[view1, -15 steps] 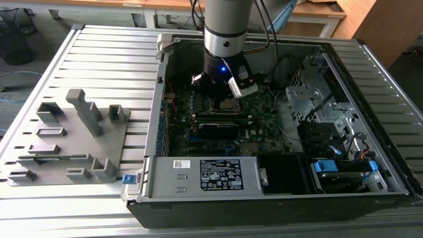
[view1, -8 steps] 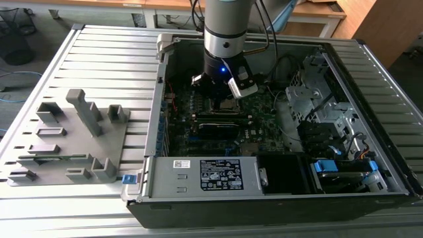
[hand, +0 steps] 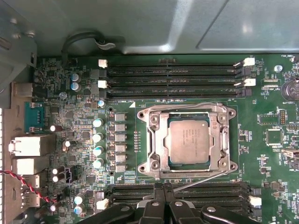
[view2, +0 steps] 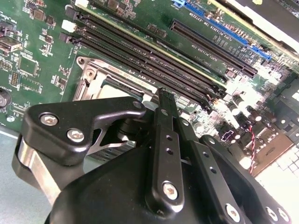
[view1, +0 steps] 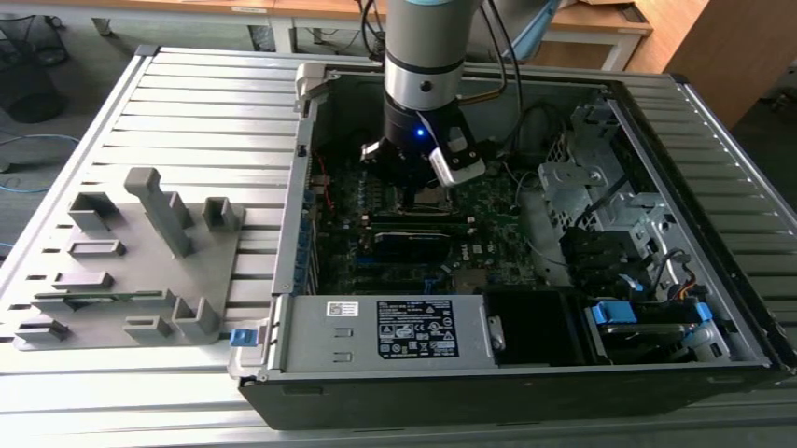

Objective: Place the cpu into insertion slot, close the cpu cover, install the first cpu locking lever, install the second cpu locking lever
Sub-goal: 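Install the second cpu locking lever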

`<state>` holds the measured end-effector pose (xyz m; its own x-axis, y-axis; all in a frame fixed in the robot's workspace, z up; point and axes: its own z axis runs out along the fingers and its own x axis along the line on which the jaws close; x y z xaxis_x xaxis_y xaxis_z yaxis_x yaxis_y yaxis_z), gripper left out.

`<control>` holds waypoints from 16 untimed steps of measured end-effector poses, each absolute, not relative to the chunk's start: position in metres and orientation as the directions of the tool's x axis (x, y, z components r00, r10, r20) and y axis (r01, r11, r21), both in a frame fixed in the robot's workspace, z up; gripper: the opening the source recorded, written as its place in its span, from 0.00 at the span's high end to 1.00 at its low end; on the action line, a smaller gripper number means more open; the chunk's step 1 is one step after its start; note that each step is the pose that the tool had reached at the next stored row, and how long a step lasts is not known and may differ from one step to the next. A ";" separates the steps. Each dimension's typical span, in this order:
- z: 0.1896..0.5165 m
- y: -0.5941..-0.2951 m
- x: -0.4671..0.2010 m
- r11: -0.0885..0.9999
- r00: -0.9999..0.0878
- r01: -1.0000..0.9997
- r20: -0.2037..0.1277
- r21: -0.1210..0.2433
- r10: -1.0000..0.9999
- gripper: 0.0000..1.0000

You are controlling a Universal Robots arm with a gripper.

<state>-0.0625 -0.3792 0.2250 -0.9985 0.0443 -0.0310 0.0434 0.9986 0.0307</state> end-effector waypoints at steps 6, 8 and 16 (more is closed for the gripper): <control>0.225 -0.379 -0.063 0.999 -0.999 0.043 -0.031 0.031 0.044 0.89; 0.225 -0.379 -0.063 0.999 -0.999 0.043 -0.031 0.031 0.044 0.89; 0.219 -0.379 -0.064 0.999 -0.999 0.043 -0.031 0.031 0.044 0.89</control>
<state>-0.0642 -0.3791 0.2192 -0.9985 0.0442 -0.0310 0.0433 0.9986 0.0309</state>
